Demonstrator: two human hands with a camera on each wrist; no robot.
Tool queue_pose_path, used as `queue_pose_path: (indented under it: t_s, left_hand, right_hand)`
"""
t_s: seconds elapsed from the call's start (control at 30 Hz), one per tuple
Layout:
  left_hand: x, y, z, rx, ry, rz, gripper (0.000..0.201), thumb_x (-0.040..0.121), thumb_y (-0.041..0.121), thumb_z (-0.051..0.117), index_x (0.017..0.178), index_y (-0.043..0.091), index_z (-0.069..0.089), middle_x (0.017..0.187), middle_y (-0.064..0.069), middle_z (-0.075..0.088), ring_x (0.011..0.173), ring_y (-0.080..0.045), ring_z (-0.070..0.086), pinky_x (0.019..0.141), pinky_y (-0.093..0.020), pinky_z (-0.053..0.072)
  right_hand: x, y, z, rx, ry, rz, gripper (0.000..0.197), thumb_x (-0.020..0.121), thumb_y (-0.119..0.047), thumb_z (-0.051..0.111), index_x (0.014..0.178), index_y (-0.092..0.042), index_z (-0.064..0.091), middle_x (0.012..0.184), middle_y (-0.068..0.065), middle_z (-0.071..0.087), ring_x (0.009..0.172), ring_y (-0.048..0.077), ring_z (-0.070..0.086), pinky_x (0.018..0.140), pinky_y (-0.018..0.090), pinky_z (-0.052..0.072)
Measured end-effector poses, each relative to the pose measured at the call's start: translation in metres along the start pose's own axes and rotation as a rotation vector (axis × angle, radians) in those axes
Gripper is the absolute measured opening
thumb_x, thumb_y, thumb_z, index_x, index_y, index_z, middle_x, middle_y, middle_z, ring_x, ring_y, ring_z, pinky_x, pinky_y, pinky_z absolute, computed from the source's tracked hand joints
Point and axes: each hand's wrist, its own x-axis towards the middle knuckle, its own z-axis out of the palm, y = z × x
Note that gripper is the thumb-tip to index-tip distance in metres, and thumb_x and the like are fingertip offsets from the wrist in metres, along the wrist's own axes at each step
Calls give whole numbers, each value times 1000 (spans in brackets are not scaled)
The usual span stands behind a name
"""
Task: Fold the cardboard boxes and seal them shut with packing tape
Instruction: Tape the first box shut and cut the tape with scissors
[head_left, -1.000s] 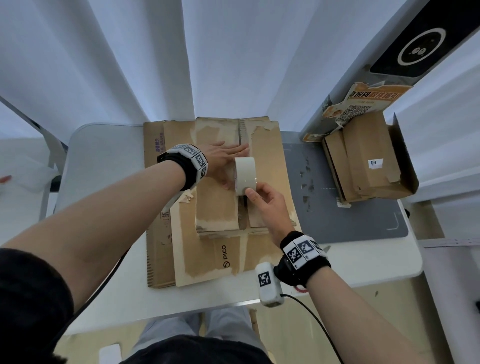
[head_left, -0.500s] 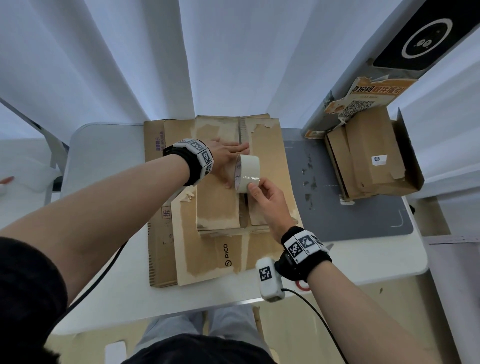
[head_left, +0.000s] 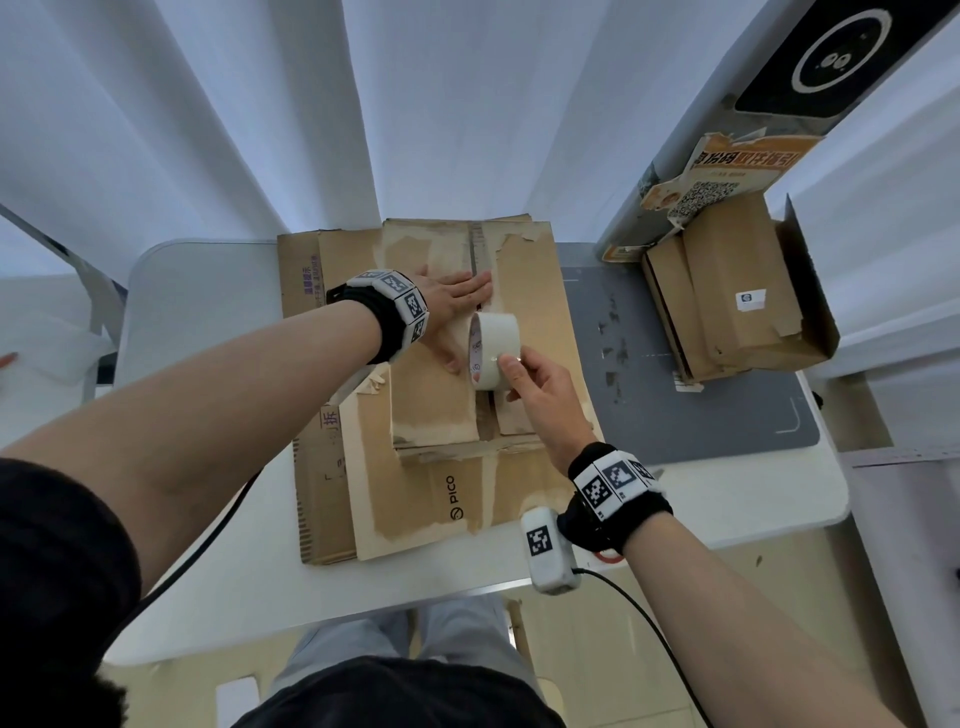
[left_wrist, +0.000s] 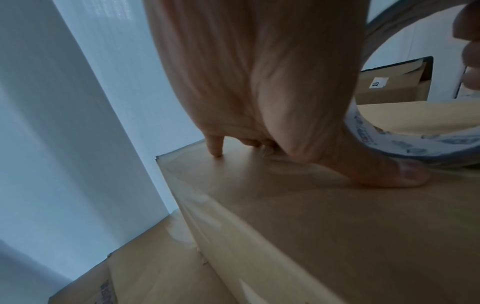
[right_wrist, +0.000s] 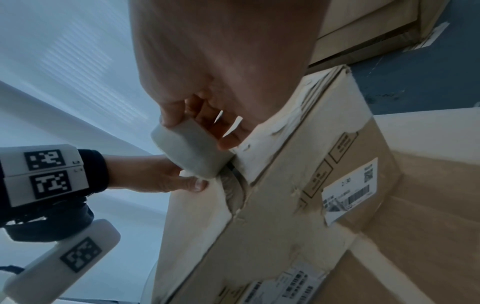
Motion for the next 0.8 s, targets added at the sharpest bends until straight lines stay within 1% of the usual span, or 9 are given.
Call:
queue_pose_path:
  t_s: [0.1,0.17,0.23,0.3,0.4,0.53,0.63,0.73,0.8]
  left_hand:
    - [-1,2,2,5,28,-5,125,77,70,65,156,19,-17,163,6,-23,152,-15,-12,122,-56,6]
    - [-5,4,9,30,81,12,119,81,70,60,156,19,-15,163,5,-22,152,-15,-12,123,-50,2]
    - [-11,2,18,39,132,70,109,86,70,53,157,19,-12,164,4,-19,152,-13,-11,124,-44,-1]
    - [-17,-2,28,15,169,139,110,84,73,51,157,18,-10,164,4,-18,152,-11,-10,124,-40,-6]
    - [-21,-1,35,-14,190,158,126,72,83,56,158,17,-9,163,5,-19,151,-8,-10,117,-32,-12]
    - [-18,5,32,-48,168,120,123,73,85,52,158,21,-8,165,4,-15,152,-12,-5,124,-41,-2]
    - [-18,5,26,-64,139,97,120,74,86,49,158,22,-7,165,4,-12,153,-13,-3,124,-46,4]
    - [-20,8,27,-60,124,84,119,75,85,48,158,23,-10,165,5,-16,153,-13,-6,123,-51,3]
    - [-20,10,30,-57,122,77,118,76,85,47,157,23,-12,164,4,-19,152,-13,-8,122,-54,0]
  right_hand:
    - [-2,-3,4,9,-8,0,17,102,-17,53,109,-5,64,92,-1,68,77,-3,61,69,13,48]
    - [-5,0,4,17,-37,22,19,99,-18,60,113,-6,66,102,6,72,91,5,66,81,21,53]
    - [-8,6,1,33,-60,40,26,96,-16,64,120,-6,65,114,11,71,102,15,66,92,31,52]
    - [-10,11,0,51,-54,42,30,95,-12,65,124,-4,64,119,12,70,106,17,65,94,30,52]
    - [-11,15,4,39,-24,34,28,95,-10,64,123,-4,65,118,13,70,104,14,64,92,27,52]
    - [-7,18,8,25,7,44,25,97,-12,62,120,-5,66,110,10,72,97,10,64,88,26,52]
    - [-2,19,8,21,3,58,25,98,-15,60,121,-8,66,109,5,72,99,10,66,89,26,53]
    - [2,20,6,3,-8,53,25,99,-18,60,122,-10,66,113,8,73,104,15,67,93,30,54]
    - [2,19,5,-7,-1,48,24,98,-17,61,120,-10,67,113,8,73,102,14,67,90,27,53]
